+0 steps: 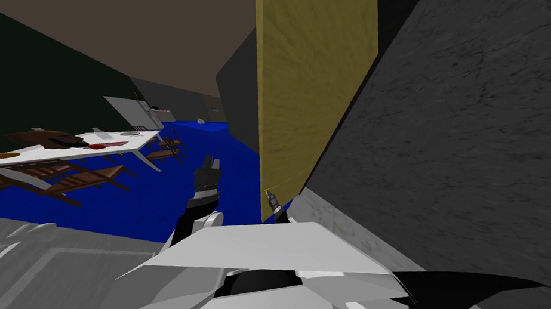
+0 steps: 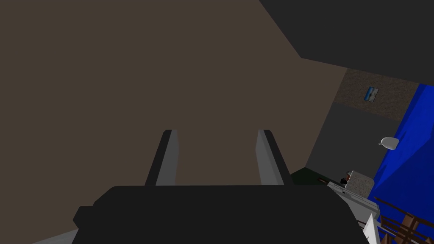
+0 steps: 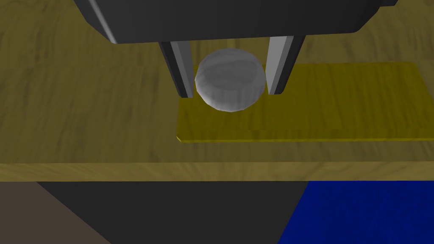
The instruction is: Push the door open
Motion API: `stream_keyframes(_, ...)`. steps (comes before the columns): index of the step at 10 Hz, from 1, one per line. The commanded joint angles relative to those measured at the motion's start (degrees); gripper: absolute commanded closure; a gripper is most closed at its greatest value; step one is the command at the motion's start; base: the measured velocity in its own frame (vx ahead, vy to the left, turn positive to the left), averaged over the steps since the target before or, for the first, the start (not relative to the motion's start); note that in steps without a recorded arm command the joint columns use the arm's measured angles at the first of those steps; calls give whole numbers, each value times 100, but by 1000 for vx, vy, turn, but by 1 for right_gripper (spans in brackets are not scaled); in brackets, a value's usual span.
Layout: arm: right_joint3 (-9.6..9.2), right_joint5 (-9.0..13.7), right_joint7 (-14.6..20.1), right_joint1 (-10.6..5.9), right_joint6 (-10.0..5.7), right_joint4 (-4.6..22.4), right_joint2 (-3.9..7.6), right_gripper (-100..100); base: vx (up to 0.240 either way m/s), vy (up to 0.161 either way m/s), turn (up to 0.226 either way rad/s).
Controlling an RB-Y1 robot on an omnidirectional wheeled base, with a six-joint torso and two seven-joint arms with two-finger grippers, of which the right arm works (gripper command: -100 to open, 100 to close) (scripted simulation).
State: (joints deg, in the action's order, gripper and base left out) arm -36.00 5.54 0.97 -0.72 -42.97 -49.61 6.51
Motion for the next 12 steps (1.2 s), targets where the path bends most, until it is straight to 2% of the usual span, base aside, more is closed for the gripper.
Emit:
stream_keyframes(1, 222, 42, -44, -48, -59, 65, 7, 100, 141, 150, -52)
stream_keyframes(10, 852, 129, -187, -171, -56, 288, -129, 100, 97, 108, -41)
stream_keyframes(11, 995, 149, -220, -199, -55, 339, -165, 100, 116, 137, -69)
stream_keyframes(12, 878, 136, -183, -171, -56, 330, -156, -100, -87, 48, -61)
